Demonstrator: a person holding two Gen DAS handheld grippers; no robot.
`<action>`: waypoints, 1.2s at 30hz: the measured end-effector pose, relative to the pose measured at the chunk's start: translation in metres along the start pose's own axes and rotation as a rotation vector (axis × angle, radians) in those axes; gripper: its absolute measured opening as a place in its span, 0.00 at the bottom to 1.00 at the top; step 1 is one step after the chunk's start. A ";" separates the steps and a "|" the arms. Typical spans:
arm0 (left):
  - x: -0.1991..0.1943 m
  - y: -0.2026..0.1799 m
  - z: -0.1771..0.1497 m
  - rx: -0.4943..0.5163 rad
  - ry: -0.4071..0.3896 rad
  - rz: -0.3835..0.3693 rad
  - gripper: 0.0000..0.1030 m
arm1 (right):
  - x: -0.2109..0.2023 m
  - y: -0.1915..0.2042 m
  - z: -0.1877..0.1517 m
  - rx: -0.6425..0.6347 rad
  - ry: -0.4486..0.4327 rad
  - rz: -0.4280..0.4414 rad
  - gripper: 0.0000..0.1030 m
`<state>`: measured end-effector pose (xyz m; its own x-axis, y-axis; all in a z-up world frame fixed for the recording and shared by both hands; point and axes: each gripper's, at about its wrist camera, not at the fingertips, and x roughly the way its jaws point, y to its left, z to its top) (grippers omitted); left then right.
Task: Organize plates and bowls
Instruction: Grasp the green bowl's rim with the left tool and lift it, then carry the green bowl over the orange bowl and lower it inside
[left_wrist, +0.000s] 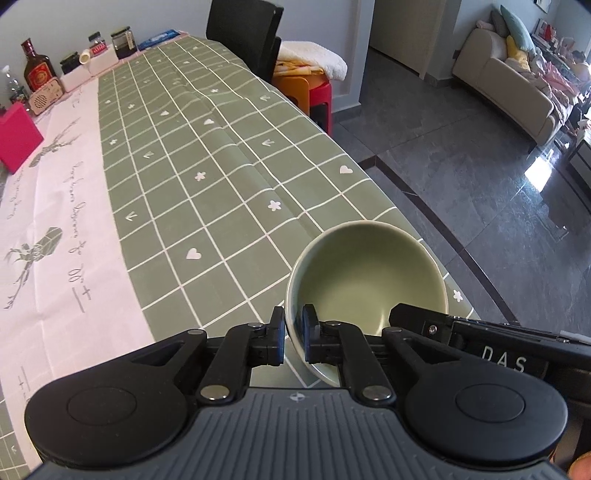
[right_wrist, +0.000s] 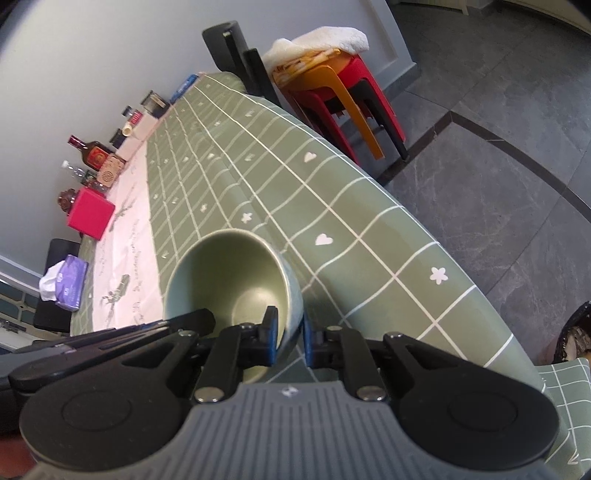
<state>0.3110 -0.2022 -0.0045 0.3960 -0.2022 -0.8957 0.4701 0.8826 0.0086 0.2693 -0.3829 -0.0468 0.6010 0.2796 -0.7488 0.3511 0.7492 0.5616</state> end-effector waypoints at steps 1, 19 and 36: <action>-0.006 0.000 -0.001 -0.001 -0.007 0.004 0.10 | -0.004 0.002 -0.001 -0.004 -0.007 0.012 0.11; -0.100 0.024 -0.046 -0.058 -0.110 0.059 0.12 | -0.068 0.058 -0.041 -0.199 -0.094 0.165 0.11; -0.100 0.056 -0.109 -0.217 -0.003 -0.041 0.13 | -0.068 0.069 -0.092 -0.336 -0.004 0.157 0.11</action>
<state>0.2121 -0.0860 0.0375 0.3823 -0.2403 -0.8922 0.3050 0.9443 -0.1237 0.1864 -0.2950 0.0105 0.6316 0.4055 -0.6608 -0.0009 0.8527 0.5224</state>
